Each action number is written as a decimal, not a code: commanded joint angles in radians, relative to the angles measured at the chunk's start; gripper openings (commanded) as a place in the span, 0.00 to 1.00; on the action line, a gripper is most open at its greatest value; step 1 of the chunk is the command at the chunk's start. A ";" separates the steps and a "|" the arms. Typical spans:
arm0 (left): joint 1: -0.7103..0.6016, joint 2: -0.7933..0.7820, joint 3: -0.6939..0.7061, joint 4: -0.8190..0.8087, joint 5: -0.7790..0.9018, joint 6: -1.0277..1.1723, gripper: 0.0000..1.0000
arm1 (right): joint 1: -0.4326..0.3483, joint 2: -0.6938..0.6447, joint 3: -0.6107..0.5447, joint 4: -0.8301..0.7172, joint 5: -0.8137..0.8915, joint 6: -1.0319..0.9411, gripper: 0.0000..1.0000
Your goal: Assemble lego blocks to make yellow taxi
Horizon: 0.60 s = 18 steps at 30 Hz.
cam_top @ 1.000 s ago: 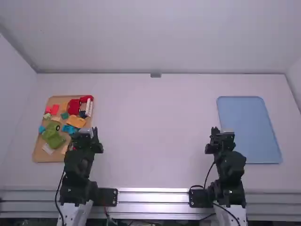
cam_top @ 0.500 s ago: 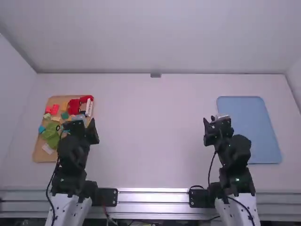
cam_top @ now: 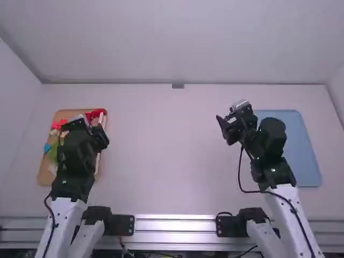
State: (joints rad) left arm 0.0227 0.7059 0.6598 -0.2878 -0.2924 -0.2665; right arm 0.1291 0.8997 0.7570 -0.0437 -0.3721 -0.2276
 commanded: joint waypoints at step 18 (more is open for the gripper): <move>0.166 0.371 0.627 -0.531 -0.016 -0.190 0.95 | 0.120 0.617 0.610 -0.096 -0.297 -0.140 0.81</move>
State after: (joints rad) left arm 0.1764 1.0458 1.2015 -0.7929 -0.2878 -0.4377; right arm 0.2317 1.4647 1.2819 -0.1329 -0.6010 -0.3344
